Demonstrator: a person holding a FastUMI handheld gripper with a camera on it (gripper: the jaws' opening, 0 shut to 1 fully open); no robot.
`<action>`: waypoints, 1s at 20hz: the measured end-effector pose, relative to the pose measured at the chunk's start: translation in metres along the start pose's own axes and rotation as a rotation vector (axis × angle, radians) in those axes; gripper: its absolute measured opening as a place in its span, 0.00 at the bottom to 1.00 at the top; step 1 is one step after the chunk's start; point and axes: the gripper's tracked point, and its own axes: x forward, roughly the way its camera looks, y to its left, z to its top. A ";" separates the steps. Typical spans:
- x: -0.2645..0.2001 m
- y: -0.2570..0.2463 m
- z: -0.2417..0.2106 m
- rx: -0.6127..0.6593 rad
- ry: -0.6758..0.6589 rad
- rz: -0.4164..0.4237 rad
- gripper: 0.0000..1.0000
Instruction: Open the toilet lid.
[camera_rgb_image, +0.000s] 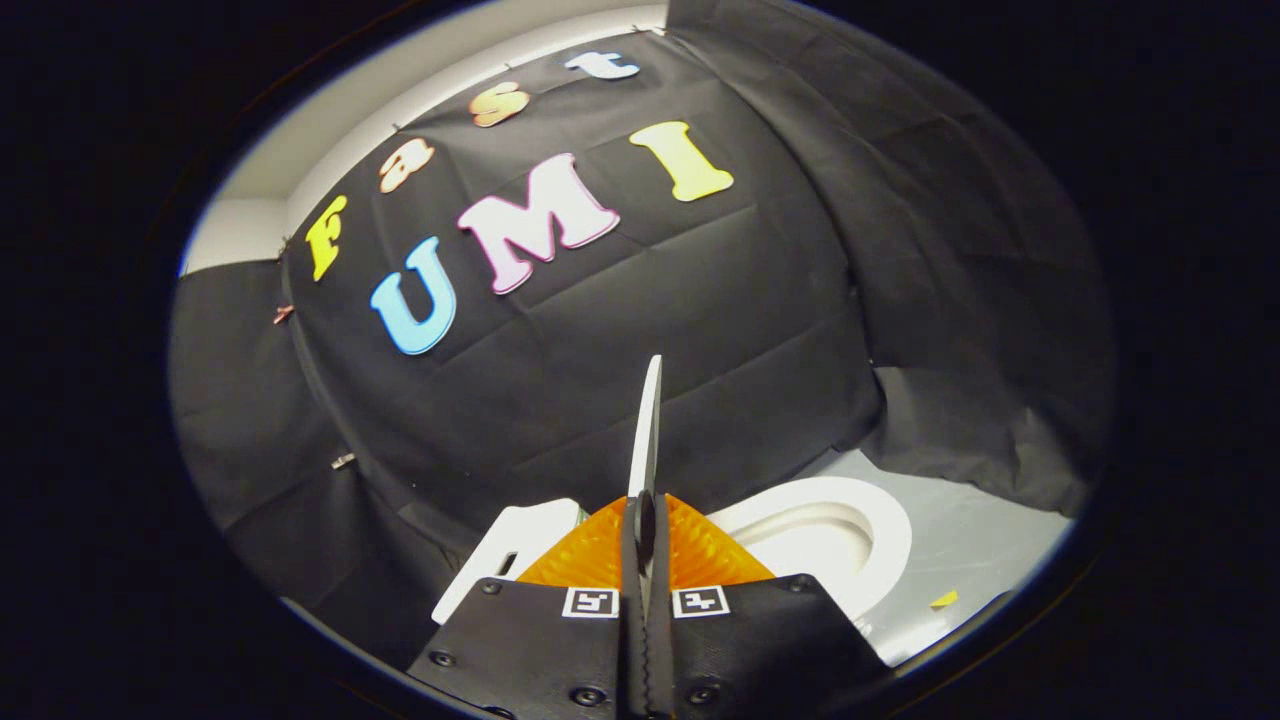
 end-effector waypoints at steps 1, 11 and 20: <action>0.001 0.014 -0.001 -0.020 -0.002 0.013 0.05; -0.002 0.109 -0.025 -0.174 0.010 0.099 0.05; 0.004 0.170 -0.048 -0.281 0.028 0.155 0.05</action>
